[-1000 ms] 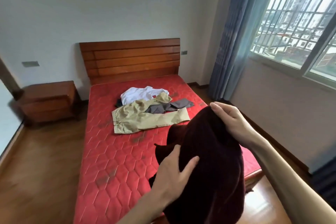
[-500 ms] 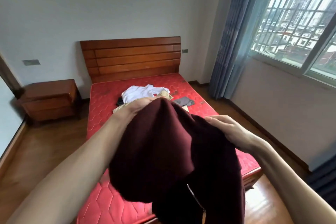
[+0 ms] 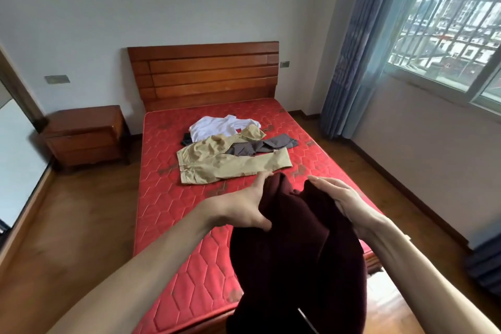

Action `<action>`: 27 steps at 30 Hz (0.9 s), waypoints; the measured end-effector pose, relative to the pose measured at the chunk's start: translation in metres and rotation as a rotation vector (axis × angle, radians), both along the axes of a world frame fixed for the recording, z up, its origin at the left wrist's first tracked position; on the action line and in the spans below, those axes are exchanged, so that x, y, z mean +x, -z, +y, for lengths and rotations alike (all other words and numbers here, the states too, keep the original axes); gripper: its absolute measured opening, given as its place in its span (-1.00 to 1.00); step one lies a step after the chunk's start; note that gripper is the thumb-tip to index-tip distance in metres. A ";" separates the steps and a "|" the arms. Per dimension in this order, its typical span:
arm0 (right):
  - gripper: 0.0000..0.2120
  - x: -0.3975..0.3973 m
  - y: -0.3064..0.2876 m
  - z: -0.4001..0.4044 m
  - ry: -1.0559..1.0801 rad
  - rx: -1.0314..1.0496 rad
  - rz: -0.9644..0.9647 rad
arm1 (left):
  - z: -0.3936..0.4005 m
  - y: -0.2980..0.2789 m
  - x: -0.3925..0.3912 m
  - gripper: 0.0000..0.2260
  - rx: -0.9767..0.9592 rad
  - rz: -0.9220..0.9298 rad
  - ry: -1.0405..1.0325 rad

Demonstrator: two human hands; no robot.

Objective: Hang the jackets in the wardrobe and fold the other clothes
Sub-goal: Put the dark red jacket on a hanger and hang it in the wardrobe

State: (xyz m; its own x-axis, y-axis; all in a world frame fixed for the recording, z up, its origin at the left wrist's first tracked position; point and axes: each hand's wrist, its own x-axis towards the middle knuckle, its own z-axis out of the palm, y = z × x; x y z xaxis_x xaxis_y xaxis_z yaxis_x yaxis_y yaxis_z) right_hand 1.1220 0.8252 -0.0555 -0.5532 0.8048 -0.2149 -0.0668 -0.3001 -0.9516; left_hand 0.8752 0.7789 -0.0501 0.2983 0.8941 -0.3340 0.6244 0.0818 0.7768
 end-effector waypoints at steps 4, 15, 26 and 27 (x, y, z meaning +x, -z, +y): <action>-0.59 0.009 -0.004 -0.001 -0.035 -0.032 0.047 | 0.015 -0.021 -0.033 -0.28 0.135 0.319 0.001; -0.78 -0.007 -0.025 -0.011 -0.048 -0.007 0.116 | 0.014 0.042 -0.020 -0.66 0.689 0.326 -0.642; -0.74 -0.027 -0.032 -0.012 -0.018 -0.075 0.180 | -0.046 0.134 0.020 -0.38 0.183 -0.031 -0.102; -0.73 -0.027 -0.033 -0.014 -0.027 -0.081 0.178 | -0.045 0.134 0.022 -0.28 0.220 -0.081 -0.142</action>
